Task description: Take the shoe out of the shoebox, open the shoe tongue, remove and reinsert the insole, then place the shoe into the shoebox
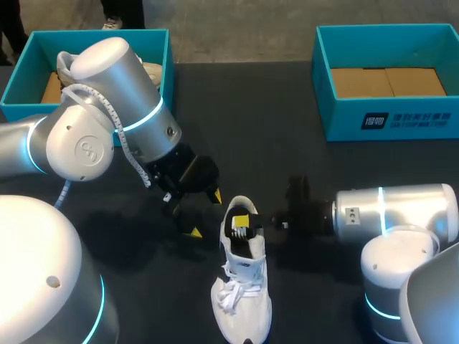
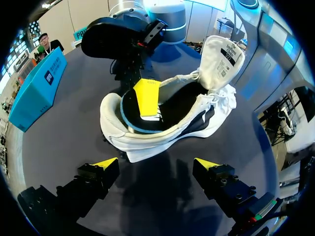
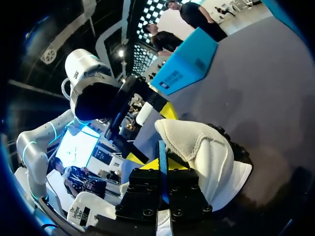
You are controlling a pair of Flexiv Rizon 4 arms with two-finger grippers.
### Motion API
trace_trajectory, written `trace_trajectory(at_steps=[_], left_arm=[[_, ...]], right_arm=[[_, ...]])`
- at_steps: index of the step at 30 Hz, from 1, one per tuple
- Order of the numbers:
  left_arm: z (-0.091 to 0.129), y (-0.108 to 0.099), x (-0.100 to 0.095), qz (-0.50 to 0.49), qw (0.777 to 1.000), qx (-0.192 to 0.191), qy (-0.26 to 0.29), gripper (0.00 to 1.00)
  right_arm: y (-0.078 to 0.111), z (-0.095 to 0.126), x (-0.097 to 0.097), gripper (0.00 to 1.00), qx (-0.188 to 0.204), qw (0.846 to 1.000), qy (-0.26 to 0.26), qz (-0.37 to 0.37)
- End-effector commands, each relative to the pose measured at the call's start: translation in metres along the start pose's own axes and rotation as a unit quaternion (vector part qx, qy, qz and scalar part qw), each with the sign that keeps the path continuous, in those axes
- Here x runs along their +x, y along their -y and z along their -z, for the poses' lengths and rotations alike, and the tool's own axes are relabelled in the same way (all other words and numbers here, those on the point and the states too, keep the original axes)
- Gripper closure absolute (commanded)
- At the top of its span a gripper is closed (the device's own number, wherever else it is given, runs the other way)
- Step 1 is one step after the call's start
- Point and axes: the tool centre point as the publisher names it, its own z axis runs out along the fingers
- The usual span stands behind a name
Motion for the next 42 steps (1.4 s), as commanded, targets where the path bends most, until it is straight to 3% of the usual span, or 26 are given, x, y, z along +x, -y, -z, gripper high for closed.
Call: trace_trajectory(at_steps=[1,6,8,10,11,16,32,40,42], left_arm=[[0.0,0.0,0.001,0.0,1.0,-0.001,0.001,0.0],[0.0,0.0,0.001,0.0,1.0,-0.001,0.001,0.0],[0.0,0.0,0.001,0.0,1.0,-0.001,0.001,0.0],[0.0,0.0,0.001,0.0,1.0,-0.001,0.001,0.0],[0.0,0.0,0.001,0.0,1.0,-0.001,0.001,0.0],[0.0,0.0,0.001,0.0,1.0,-0.001,0.001,0.0],[0.0,0.0,0.001,0.0,1.0,-0.001,0.001,0.0],[0.0,0.0,0.001,0.0,1.0,-0.001,0.001,0.0],[0.0,0.0,0.001,0.0,1.0,-0.001,0.001,0.0]], right_arm=[[0.01,-0.002,0.0,1.0,0.007,1.0,0.016,-0.005],[0.01,0.0,0.008,1.0,-0.001,1.0,0.013,0.017],[0.007,0.002,0.013,0.68,-0.008,0.999,0.014,0.036],[0.004,0.004,0.018,0.47,-0.015,0.998,0.016,0.055],[0.002,0.005,0.02,0.24,-0.017,0.998,0.016,0.063],[-0.006,0.009,0.028,0.0,-0.029,0.995,0.019,0.097],[-0.03,0.034,0.04,0.0,-0.062,0.98,0.054,0.181],[-0.029,0.049,0.039,0.0,-0.065,0.976,0.082,0.192],[-0.027,0.052,0.039,0.17,-0.064,0.976,0.09,0.19]])
